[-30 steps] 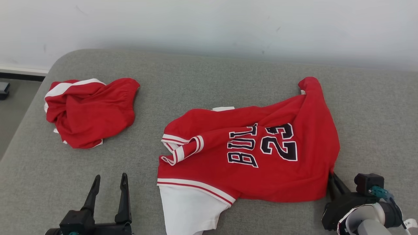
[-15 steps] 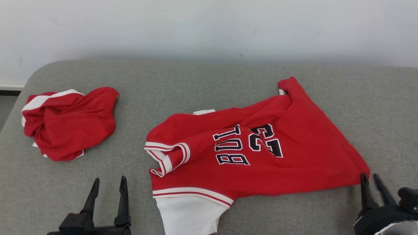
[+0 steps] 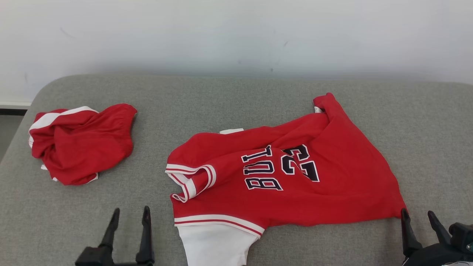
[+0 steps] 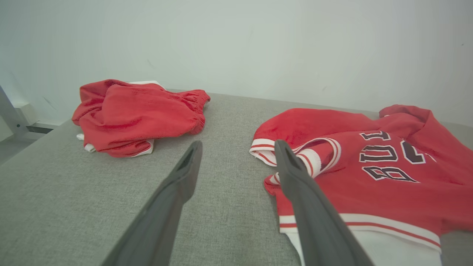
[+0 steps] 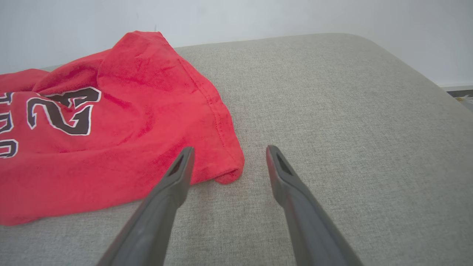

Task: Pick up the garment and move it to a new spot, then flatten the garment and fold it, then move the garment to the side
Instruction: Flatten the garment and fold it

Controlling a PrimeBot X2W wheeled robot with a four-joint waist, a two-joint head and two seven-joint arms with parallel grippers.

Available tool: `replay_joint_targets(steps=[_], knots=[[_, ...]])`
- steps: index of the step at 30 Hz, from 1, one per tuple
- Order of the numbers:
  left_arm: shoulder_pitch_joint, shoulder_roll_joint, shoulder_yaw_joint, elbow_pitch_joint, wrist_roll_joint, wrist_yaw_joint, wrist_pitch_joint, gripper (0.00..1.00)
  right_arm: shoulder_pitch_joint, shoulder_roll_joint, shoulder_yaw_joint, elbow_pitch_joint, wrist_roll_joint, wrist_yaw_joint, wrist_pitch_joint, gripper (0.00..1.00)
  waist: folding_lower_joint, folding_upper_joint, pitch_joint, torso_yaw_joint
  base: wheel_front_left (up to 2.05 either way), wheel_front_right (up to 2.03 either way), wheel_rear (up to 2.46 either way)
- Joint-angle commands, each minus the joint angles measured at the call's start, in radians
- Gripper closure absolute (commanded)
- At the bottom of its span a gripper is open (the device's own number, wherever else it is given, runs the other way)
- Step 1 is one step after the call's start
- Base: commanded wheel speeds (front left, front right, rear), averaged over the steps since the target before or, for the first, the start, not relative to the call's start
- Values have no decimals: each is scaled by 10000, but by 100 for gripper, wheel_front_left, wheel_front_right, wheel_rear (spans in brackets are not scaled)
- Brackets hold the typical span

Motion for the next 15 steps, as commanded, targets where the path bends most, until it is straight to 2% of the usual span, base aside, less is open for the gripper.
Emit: replay_joint_targets(steps=[1, 7, 15], knots=[[180, -15, -68, 72, -95, 11, -32, 0, 86, 19, -36, -16, -14, -27, -59, 0, 0, 0, -37, 41, 0, 0, 0], [554, -13, -726, 767, -51, -197, -18, 0, 305, 283, -75, 163, -22, -27, -314, 0, 0, 0, -216, 27, 0, 0, 0], [1160, -13, -1854, 1463, -475, -441, 335, 0, 47, 272, -215, 592, 32, -27, -747, 0, 0, 0, -76, -15, 0, 0, 0]])
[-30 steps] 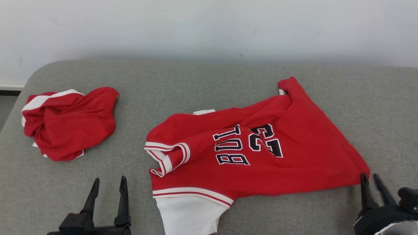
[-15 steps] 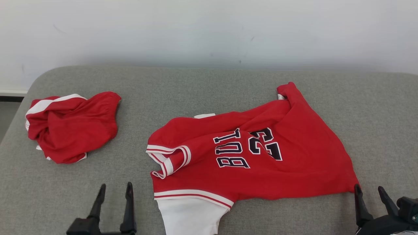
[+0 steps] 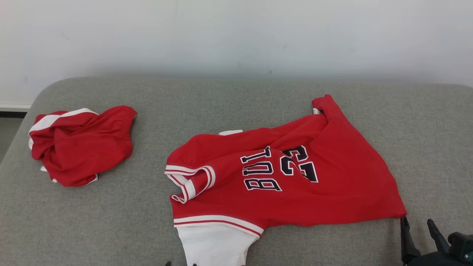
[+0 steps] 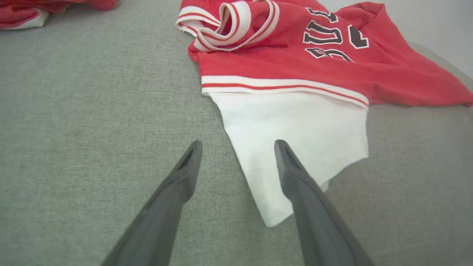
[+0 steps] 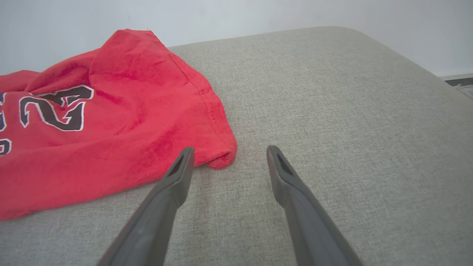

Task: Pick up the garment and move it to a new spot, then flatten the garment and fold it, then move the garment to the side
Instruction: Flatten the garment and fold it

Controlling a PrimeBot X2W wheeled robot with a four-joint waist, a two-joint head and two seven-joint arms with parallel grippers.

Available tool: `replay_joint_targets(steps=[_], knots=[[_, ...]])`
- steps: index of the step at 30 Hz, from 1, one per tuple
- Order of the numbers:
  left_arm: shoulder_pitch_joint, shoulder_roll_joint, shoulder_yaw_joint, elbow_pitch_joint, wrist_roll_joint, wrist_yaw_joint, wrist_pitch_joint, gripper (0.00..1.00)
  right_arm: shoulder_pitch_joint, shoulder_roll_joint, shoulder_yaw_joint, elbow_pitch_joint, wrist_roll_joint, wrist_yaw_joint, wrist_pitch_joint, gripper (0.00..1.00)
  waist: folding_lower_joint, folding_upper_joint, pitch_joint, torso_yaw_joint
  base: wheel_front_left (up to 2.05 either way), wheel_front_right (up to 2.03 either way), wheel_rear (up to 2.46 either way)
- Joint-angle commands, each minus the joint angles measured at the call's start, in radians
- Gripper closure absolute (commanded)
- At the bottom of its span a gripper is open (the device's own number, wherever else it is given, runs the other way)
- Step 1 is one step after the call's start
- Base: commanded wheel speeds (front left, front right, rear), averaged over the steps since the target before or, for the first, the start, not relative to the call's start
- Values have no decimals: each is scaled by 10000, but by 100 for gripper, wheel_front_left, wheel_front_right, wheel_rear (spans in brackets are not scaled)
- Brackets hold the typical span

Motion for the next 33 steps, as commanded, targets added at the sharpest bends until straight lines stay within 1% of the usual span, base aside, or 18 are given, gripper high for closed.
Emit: replay_joint_targets(steps=[1, 5, 10, 13, 18, 19, 20, 21, 22, 23, 25, 28, 31, 33], knots=[[129, -8, -159, 60, -80, -11, 48, 0, -137, -14, -11, 76, 4, -27, -63, 0, 0, 0, 65, -14, 0, 0, 0], [111, -8, -747, 174, -520, -72, 153, 0, -569, -56, 74, 346, -75, -27, -169, 0, 0, 0, 219, -69, 0, 0, 0], [-155, -8, -965, 535, -760, -83, 180, 0, -1156, -112, 176, 986, -180, -27, -145, 0, 0, 0, 394, -92, 0, 0, 0], [-342, -6, -1081, 814, -862, -89, 239, 0, -1516, -194, 224, 1566, -179, -27, -159, 0, 0, 0, 515, -56, 0, 0, 0], [-697, -3, -1416, 1408, -1503, -99, 467, 0, -2171, -277, 386, 2871, -177, -27, -336, 0, 0, 0, 645, 12, 0, 0, 0], [-769, -8, -1487, 1518, -1622, -85, 485, 0, -2267, -271, 448, 3090, -147, -27, -333, 31, 0, 0, 650, 21, 0, 0, 0], [-808, -9, -1558, 1644, -1892, -84, 583, 0, -2326, -261, 511, 3282, -124, -27, -356, 73, 0, 0, 644, 21, 0, 0, 0], [-865, -12, -1695, 1787, -1951, -89, 699, 33, -2396, -247, 580, 3462, -110, -27, -412, 100, 0, 0, 629, 8, 0, 0, 0], [-909, -26, -1810, 1819, -2146, -97, 683, 75, -2447, -235, 648, 3600, -104, -27, -471, 100, 0, 0, 608, -6, 0, 0, 0], [-948, -37, -1901, 1861, -2378, -102, 671, 100, -2501, -229, 720, 3728, -77, -27, -525, 100, 0, 0, 578, -21, 0, 0, 0], [-988, -54, -1957, 1838, -2589, -109, 536, 100, -2598, -268, 888, 3833, 25, -27, -718, 100, 0, 0, 504, -57, 0, 0, 0], [-968, -17, -1748, 1683, -2862, -99, 282, 100, -2641, -306, 1079, 3784, 125, -27, -897, 100, 0, 0, 409, -98, 0, 0, 0], [-1003, 197, -1285, 1124, -3059, -94, -62, 100, -2595, -423, 1454, 3437, 293, -27, -1087, 100, 0, 0, 281, -146, 0, 0, 0], [-1138, 367, -975, 507, -3101, -42, -191, 100, -2564, -485, 1787, 3070, 371, -27, -1131, 100, 0, 0, 212, -190, 0, 0, 0]])
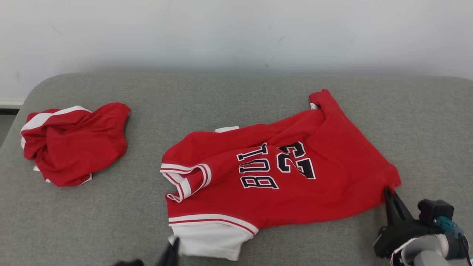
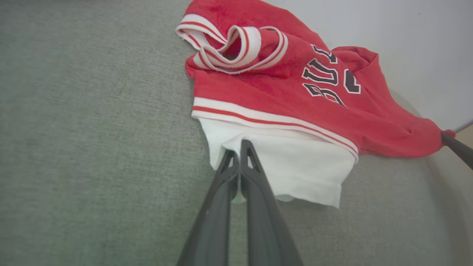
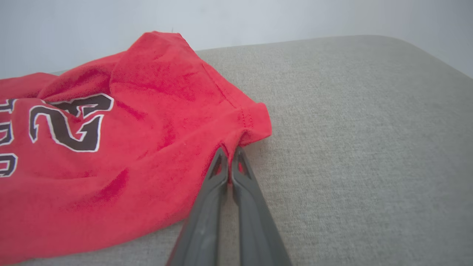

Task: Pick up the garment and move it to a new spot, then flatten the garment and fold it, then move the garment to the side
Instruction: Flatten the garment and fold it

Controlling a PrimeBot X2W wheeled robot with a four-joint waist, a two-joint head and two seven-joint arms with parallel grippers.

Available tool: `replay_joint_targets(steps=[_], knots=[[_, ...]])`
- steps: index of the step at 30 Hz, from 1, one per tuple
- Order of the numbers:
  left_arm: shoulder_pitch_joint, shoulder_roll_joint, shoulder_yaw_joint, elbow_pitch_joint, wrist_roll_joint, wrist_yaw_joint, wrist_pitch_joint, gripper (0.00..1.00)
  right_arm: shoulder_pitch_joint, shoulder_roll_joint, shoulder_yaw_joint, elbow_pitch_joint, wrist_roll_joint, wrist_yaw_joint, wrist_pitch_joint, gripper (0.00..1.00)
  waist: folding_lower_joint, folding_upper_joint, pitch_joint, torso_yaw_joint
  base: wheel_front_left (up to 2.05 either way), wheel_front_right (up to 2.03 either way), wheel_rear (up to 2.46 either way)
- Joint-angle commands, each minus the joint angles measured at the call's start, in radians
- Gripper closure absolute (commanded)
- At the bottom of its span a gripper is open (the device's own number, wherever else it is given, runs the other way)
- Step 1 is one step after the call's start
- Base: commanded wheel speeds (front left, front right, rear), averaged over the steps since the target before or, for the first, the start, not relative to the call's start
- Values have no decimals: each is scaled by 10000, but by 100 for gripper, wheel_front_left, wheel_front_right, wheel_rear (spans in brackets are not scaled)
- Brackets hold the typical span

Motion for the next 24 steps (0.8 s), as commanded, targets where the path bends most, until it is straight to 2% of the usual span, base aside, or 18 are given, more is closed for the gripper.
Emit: replay_joint_targets(steps=[1, 4, 7, 11, 14, 19, 24], knots=[[-204, 92, 96, -187, -25, 18, -56, 100, 37, -26, 88, -128, 91, -27, -74, 100, -1, -1, -69, -72, 0, 0, 0], [-551, 427, 441, -1131, -55, 74, -73, 100, -228, -165, 463, -875, 258, -27, 84, 100, -1, -1, -81, -213, 0, 0, 0], [-1376, 798, 668, -1921, -203, 56, 387, 100, -743, -333, 786, -1691, 393, -27, 485, 100, -1, -1, 78, -366, 0, 0, 0], [-3301, 1441, 696, -2607, -242, -3, 1362, 100, -2004, -646, 1285, -2558, 376, -27, 1264, 100, -1, -1, 603, -600, 0, 0, 0], [-5331, 2099, 671, -2701, -201, -42, 2214, 100, -3396, -802, 1621, -2930, 397, -27, 1910, 100, -1, -1, 1305, -770, 0, 0, 0], [-9201, 2764, 767, -1863, -493, -45, 3279, 100, -6458, -910, 2069, -2961, 513, -27, 2934, 100, -1, -1, 2880, -1049, 0, 0, 0], [-12795, 3211, 457, -538, -435, -51, 3514, 100, -9589, -849, 2343, -2403, 622, -27, 3576, 100, -1, -1, 4304, -1334, 0, 0, 0]])
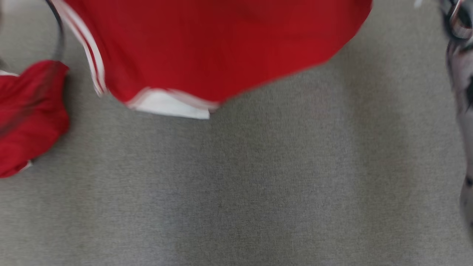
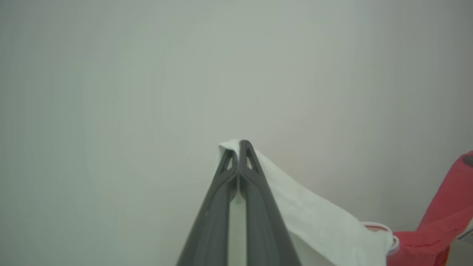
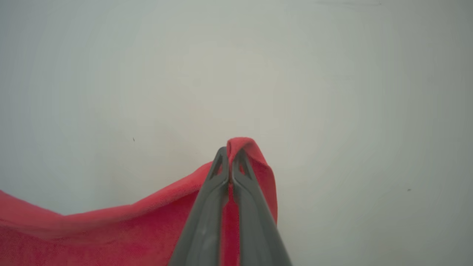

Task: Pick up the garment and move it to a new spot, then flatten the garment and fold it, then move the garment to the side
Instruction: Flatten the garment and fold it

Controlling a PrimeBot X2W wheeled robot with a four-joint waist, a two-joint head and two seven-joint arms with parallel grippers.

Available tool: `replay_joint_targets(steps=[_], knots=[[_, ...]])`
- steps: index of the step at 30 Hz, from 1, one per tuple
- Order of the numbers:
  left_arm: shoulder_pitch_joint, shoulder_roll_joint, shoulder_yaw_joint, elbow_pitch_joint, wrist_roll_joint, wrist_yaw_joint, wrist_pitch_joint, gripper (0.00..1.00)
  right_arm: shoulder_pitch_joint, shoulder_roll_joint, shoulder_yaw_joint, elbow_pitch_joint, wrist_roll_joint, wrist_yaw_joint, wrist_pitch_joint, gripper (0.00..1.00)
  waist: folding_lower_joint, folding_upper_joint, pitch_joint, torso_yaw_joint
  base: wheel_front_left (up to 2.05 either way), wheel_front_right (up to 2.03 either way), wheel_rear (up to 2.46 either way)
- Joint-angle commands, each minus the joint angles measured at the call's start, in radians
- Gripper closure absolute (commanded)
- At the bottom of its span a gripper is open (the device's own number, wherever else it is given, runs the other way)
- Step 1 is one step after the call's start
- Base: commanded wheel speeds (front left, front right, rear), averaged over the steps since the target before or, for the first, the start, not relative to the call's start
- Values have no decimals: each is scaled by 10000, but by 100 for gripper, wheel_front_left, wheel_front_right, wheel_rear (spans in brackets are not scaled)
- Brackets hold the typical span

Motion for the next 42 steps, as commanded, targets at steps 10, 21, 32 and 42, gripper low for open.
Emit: replay_joint_targets(steps=[10, 21, 32, 42], knots=[[-5604, 331, -1029, 2903, 192, -2, -929, 100, -4871, 404, 292, 2083, 620, -26, 266, 100, -3, -2, 3035, -808, 0, 0, 0], [-7796, 3, -2082, 4422, -106, -1, -1749, 100, -6862, 128, 966, 3926, 488, -27, -106, 100, -3, -2, 3119, -684, 0, 0, 0], [-6676, 256, -2869, 4406, -1023, -2, -2731, 100, -5960, -340, 2295, 4291, 1179, -27, -970, 100, -3, -2, 2996, -701, 0, 0, 0], [-1438, 1045, -2560, 1240, -2203, 547, -3662, 100, -1147, -2143, 3001, 1643, 2953, -27, -2024, 100, -3, -2, 1435, -419, 0, 0, 0]])
